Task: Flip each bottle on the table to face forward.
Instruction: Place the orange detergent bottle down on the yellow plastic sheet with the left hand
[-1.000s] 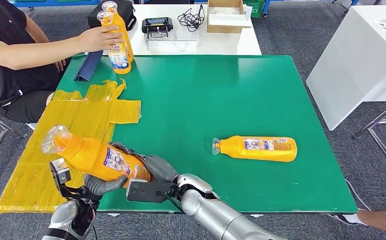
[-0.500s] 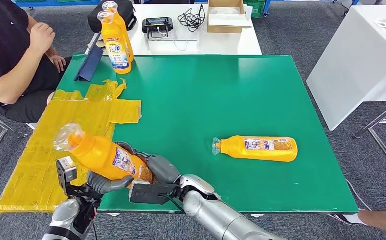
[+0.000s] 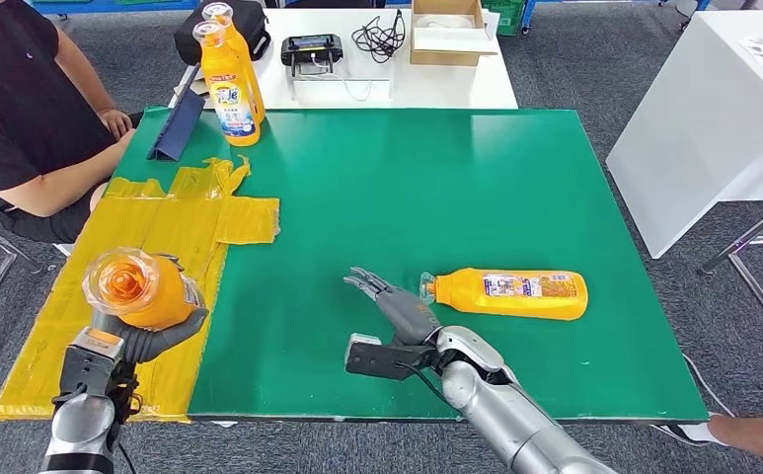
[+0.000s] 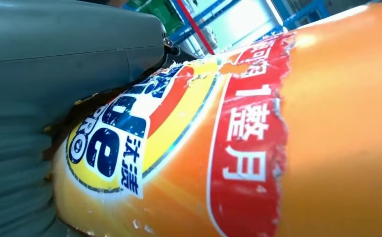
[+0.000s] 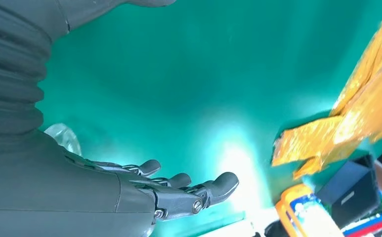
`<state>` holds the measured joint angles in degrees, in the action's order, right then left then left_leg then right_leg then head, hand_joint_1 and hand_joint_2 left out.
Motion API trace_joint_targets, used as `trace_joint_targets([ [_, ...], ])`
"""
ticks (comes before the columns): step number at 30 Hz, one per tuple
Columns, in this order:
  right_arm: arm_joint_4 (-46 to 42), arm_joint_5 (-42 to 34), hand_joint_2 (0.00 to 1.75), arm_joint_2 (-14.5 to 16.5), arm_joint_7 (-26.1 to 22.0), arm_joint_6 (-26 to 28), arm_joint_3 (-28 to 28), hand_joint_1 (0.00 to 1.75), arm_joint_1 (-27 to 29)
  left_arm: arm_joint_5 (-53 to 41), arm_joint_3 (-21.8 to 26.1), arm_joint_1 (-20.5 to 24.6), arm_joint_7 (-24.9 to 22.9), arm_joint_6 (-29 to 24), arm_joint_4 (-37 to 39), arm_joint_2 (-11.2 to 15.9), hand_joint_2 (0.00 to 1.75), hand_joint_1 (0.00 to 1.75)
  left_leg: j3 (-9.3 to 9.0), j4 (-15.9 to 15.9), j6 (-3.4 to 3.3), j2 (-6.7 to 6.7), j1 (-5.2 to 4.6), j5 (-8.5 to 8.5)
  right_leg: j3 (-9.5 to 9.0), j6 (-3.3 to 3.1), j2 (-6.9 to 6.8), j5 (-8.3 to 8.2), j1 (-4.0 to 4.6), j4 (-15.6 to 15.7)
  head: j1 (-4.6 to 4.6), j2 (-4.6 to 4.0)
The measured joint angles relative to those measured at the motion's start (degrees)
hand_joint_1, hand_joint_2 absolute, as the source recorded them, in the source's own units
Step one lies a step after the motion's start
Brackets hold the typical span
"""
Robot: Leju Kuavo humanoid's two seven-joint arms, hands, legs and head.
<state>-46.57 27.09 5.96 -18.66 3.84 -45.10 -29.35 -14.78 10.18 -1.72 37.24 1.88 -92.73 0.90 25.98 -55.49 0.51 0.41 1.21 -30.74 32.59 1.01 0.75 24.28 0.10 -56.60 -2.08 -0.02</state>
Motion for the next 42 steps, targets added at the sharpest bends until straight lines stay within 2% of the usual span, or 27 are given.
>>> trace_joint_targets([
  [3, -1.23, 0.34, 1.75, -0.56, 0.07, 0.0, 0.96, 0.0, 0.39, -0.63, 0.71, -0.08, 0.1, -0.31, -0.29, -0.15, 1.75, 1.75, 0.0, 0.0, 0.0, 0.01, 0.01, 0.0, 0.0, 0.0, 0.01, 0.0, 0.01, -0.01, 0.0, 0.0],
  [5, -1.89, 0.56, 1.75, -1.01, 0.08, 0.06, 1.5, 0.0, 0.57, -3.84, 1.16, -0.1, 0.15, -3.53, -0.37, -0.19, 1.75, 1.75, 0.0, 0.0, 0.0, 0.02, 0.01, 0.0, 0.0, 0.0, 0.01, 0.0, 0.01, -0.01, -0.01, 0.0],
  [7, -2.83, 0.65, 1.75, -2.01, 0.07, -0.05, 2.31, 0.0, 0.64, -11.55, 2.0, -0.23, -0.34, -11.35, -0.41, -0.08, 1.75, 1.75, 0.0, 0.0, 0.0, 0.01, 0.0, 0.0, -0.01, 0.0, 0.01, 0.0, 0.0, -0.01, -0.01, 0.0],
  [10, -5.36, -0.38, 1.75, -5.06, -0.13, -2.04, 4.32, 0.0, 0.29, -24.8, 4.49, -0.82, -1.98, -24.26, 0.43, 1.21, 1.75, 1.75, 0.01, 0.0, 0.0, 0.0, -0.01, 0.0, -0.01, 0.0, 0.0, 0.0, -0.02, -0.01, -0.01, 0.0],
  [12, -7.65, -1.47, 1.75, -7.86, -0.21, -4.14, 6.09, 0.0, -0.28, -32.73, 6.7, -1.38, -3.44, -30.43, 2.33, 2.81, 1.75, 1.75, 0.02, 0.0, 0.0, 0.01, -0.02, 0.0, -0.01, 0.0, 0.0, 0.0, -0.05, -0.01, 0.0, 0.0],
  [13, -9.02, -1.96, 1.75, -9.37, -0.14, -5.09, 7.05, 0.0, -0.58, -36.07, 7.83, -1.64, -4.4, -31.77, 3.77, 3.73, 1.75, 1.75, 0.01, 0.0, 0.0, 0.01, -0.03, 0.0, -0.01, 0.0, 0.0, 0.0, -0.06, -0.01, 0.0, 0.0],
  [18, -15.91, -2.66, 1.75, -16.19, 0.98, -8.76, 11.55, 0.0, -1.11, -48.28, 11.37, -2.13, -10.09, -27.62, 13.47, 8.73, 1.75, 1.75, 0.03, 0.0, 0.0, 0.0, -0.04, 0.0, 0.0, 0.0, 0.0, 0.0, -0.07, 0.0, 0.0, 0.0],
  [23, -17.22, -1.51, 1.75, -19.58, 2.04, -11.12, 12.9, 0.0, -1.63, -59.38, 10.82, -1.64, -15.22, -26.72, 21.46, 10.84, 1.75, 1.75, 0.0, 0.0, 0.0, 0.0, -0.05, 0.0, -0.01, 0.0, -0.01, 0.0, -0.07, 0.0, 0.0, 0.0],
  [30, -16.9, -0.29, 1.75, -21.22, 2.04, -11.05, 12.84, 0.0, -2.44, -57.25, 7.24, 2.79, -14.89, -24.9, 28.95, 12.01, 1.75, 1.75, 0.02, 0.0, -0.14, -0.68, -0.19, 0.15, -0.22, 0.0, -0.73, 0.0, -0.2, 0.01, -0.04, 0.0],
  [36, -15.77, -0.33, 1.75, -21.68, 2.05, -11.41, 12.19, 0.0, -3.43, -53.1, 4.38, 4.29, -13.01, -23.24, 30.7, 12.52, 1.75, 1.75, -0.03, 0.01, -0.15, -0.92, -0.22, 0.34, -0.44, 0.0, -0.96, -0.01, -0.21, 0.01, -0.03, 0.0],
  [40, -14.88, -0.34, 1.75, -21.77, 2.05, -11.5, 11.8, 0.0, -3.72, -52.16, 2.58, 4.75, -12.38, -22.73, 30.78, 12.52, 1.75, 0.0, -0.09, 0.01, -0.15, -0.92, -0.25, 0.37, -0.5, 0.01, -0.96, -0.02, -0.25, 0.0, -0.03, 0.0],
  [42, -14.43, -0.32, 1.75, -21.82, 2.05, -11.8, 11.6, 0.0, -3.9, -51.0, 1.83, 4.83, -11.64, -22.35, 30.8, 12.5, 1.75, 0.0, -0.1, 0.01, -0.15, -0.92, -0.26, 0.37, -0.51, 0.01, -0.96, -0.02, -0.26, 0.0, -0.03, 0.0],
])
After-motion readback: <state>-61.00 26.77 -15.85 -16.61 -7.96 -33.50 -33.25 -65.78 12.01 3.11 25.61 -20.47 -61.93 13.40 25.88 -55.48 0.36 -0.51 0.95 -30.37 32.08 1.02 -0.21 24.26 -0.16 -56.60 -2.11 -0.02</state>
